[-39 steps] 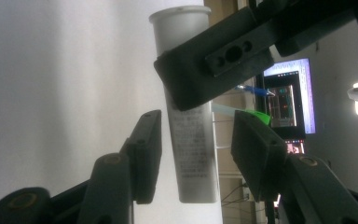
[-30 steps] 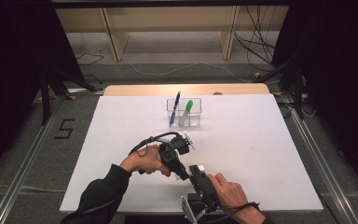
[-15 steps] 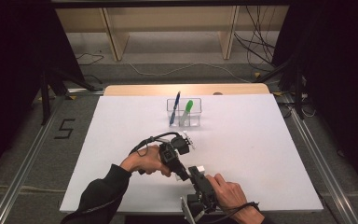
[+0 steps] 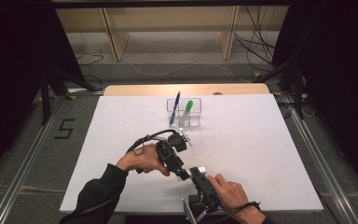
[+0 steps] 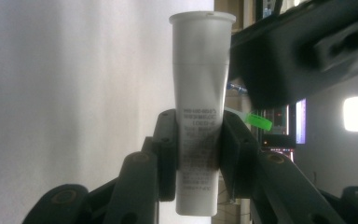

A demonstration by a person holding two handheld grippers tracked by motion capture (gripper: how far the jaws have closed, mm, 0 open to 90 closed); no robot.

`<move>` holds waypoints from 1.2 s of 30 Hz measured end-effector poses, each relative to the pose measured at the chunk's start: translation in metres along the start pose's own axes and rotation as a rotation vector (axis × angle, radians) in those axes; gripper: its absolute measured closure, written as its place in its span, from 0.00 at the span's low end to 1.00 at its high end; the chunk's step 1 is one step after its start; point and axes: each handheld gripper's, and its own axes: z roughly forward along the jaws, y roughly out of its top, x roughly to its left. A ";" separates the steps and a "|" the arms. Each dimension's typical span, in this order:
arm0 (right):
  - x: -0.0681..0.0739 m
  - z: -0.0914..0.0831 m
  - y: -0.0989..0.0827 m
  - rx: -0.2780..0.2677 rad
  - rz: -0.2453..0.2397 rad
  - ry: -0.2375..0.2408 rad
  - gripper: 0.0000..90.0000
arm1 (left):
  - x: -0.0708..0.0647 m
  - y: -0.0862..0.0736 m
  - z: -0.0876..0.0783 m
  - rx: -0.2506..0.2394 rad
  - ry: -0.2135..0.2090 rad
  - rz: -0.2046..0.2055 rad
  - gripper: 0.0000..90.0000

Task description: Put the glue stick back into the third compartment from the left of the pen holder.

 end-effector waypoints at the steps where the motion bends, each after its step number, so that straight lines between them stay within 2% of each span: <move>1: 0.000 0.000 -0.001 0.003 0.004 0.004 0.79 | 0.000 -0.002 -0.001 -0.015 0.009 -0.004 0.40; 3: -0.001 -0.001 -0.003 0.013 0.035 0.017 0.79 | 0.002 -0.005 -0.005 -0.035 0.019 -0.012 0.37; 5: -0.005 0.000 -0.006 0.007 0.016 0.014 0.79 | 0.003 -0.010 -0.008 -0.073 0.040 -0.031 0.35; 7: -0.006 0.000 -0.009 0.013 0.063 0.030 0.79 | 0.004 -0.014 -0.012 -0.104 0.056 -0.042 0.34; 10: -0.009 0.001 -0.014 0.019 0.105 0.043 0.79 | 0.004 -0.022 -0.015 -0.169 0.097 -0.060 0.30; 11: -0.011 0.001 -0.016 0.018 0.119 0.049 0.79 | 0.005 -0.025 -0.017 -0.182 0.113 -0.050 0.30; 16: -0.023 0.005 -0.027 0.017 0.232 0.082 0.79 | 0.009 -0.041 -0.025 -0.298 0.186 -0.080 0.29; 17: -0.027 0.007 -0.030 0.011 0.267 0.095 0.79 | 0.009 -0.045 -0.026 -0.331 0.197 -0.104 0.29; 22: -0.044 0.014 -0.046 0.017 0.472 0.133 0.79 | 0.011 -0.064 -0.029 -0.437 0.268 -0.128 0.28; 23: -0.048 0.016 -0.050 0.017 0.510 0.154 0.79 | 0.011 -0.067 -0.029 -0.457 0.281 -0.131 0.28; 24: -0.051 0.018 -0.053 0.019 0.569 0.163 0.79 | 0.011 -0.071 -0.030 -0.477 0.298 -0.132 0.28; 26: -0.059 0.023 -0.061 -0.004 0.651 0.183 0.79 | 0.010 -0.076 -0.030 -0.524 0.323 -0.150 0.27; 27: -0.063 0.025 -0.064 -0.007 0.684 0.195 0.79 | 0.010 -0.078 -0.030 -0.545 0.322 -0.158 0.27; 28: -0.067 0.028 -0.067 -0.017 0.730 0.206 0.79 | 0.009 -0.081 -0.030 -0.574 0.342 -0.160 0.27; 33: -0.088 0.043 -0.084 -0.063 0.959 0.251 0.79 | 0.009 -0.093 -0.027 -0.623 0.387 -0.184 0.26; 36: -0.101 0.055 -0.096 -0.083 1.100 0.262 0.79 | 0.010 -0.102 -0.025 -0.679 0.418 -0.204 0.26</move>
